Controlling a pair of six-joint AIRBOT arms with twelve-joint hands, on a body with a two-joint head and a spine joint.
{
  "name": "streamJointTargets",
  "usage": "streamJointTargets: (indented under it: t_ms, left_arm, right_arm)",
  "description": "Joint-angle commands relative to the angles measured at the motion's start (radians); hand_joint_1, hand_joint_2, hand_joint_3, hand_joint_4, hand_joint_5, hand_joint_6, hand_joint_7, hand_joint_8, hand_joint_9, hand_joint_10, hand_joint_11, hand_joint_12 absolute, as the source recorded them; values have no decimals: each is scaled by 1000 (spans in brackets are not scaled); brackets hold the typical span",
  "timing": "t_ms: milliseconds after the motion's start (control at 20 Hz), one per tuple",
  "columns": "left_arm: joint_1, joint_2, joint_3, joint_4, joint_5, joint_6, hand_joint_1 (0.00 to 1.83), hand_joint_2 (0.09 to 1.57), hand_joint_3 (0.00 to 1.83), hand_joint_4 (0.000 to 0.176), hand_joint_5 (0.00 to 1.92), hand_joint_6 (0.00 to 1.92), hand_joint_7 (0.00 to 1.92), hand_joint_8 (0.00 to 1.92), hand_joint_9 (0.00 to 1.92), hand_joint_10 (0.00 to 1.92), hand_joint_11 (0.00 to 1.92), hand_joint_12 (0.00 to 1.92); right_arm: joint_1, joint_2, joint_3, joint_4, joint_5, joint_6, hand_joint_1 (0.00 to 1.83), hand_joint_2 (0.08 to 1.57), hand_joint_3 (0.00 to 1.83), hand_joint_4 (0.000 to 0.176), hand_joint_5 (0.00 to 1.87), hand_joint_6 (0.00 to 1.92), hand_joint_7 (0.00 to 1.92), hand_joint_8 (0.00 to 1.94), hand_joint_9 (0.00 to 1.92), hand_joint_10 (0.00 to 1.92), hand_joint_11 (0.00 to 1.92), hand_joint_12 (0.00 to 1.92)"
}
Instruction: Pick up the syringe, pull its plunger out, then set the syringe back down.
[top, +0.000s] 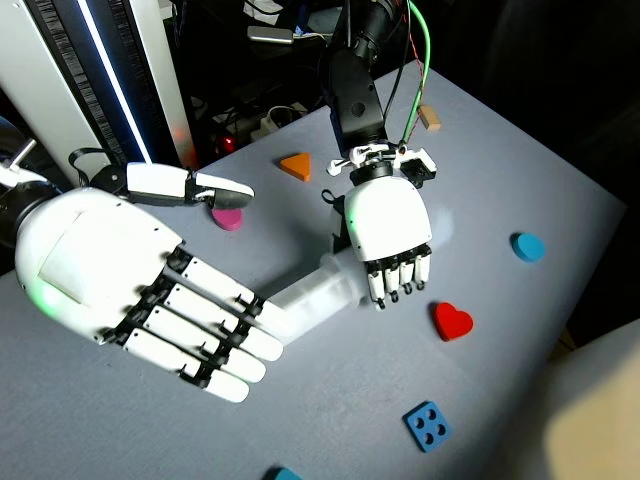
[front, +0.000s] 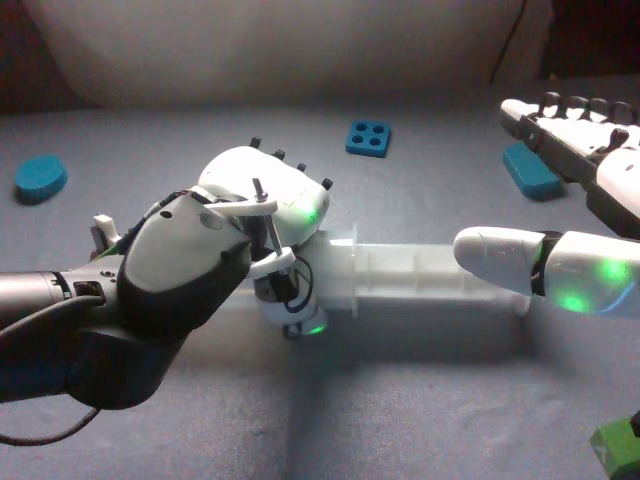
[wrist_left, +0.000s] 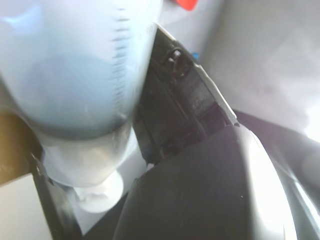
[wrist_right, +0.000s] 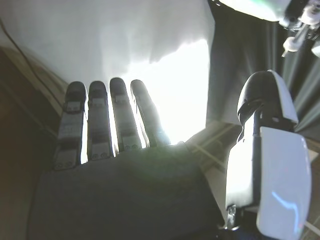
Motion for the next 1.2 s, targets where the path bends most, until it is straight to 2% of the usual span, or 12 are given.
streamJointTargets:
  t_ms: [0,150,300,600,950,1000,1050,1150]
  left_arm:
    - [-10,1,-2,56,-37,1,489,1099,0,0,596,0,522,0,480,0,237,728]
    - [-9,5,-12,56,-37,1,302,1076,0,0,375,0,262,0,251,0,30,790]
    - [-7,10,-25,56,-37,1,133,1021,0,0,198,0,109,0,148,0,0,664]
    - [-25,54,-52,56,-12,2,109,986,0,0,165,6,92,4,127,2,0,624]
    - [-107,158,-99,53,-20,4,109,997,1,0,163,2,109,7,143,7,0,612]
    - [-122,170,-107,28,-34,14,109,997,1,0,163,2,109,6,143,6,0,613]
    - [-148,182,-118,-51,-54,98,114,995,0,0,168,3,115,6,151,7,0,632]
    - [-182,207,-142,-84,-87,119,137,991,0,0,197,8,139,8,171,9,0,670]
  right_arm:
    - [4,-2,0,-54,98,4,132,982,2,0,0,0,0,0,0,0,9,4]
    - [3,-2,0,-54,101,4,124,986,3,0,0,0,0,0,0,0,23,11]
    - [3,-2,0,-55,102,4,125,986,3,0,0,0,0,0,0,0,22,11]
    - [3,-2,0,-55,104,4,137,994,5,0,0,0,0,0,0,0,7,7]
    - [3,-2,0,-55,106,4,139,995,4,0,0,0,0,0,0,0,11,10]
    - [3,-2,0,-55,106,4,139,995,4,0,0,0,0,0,0,0,13,12]
    - [3,-2,0,-55,106,4,139,995,4,0,0,0,0,0,0,0,16,13]
    - [3,-2,0,-55,106,4,130,996,4,0,0,0,0,0,0,0,27,20]
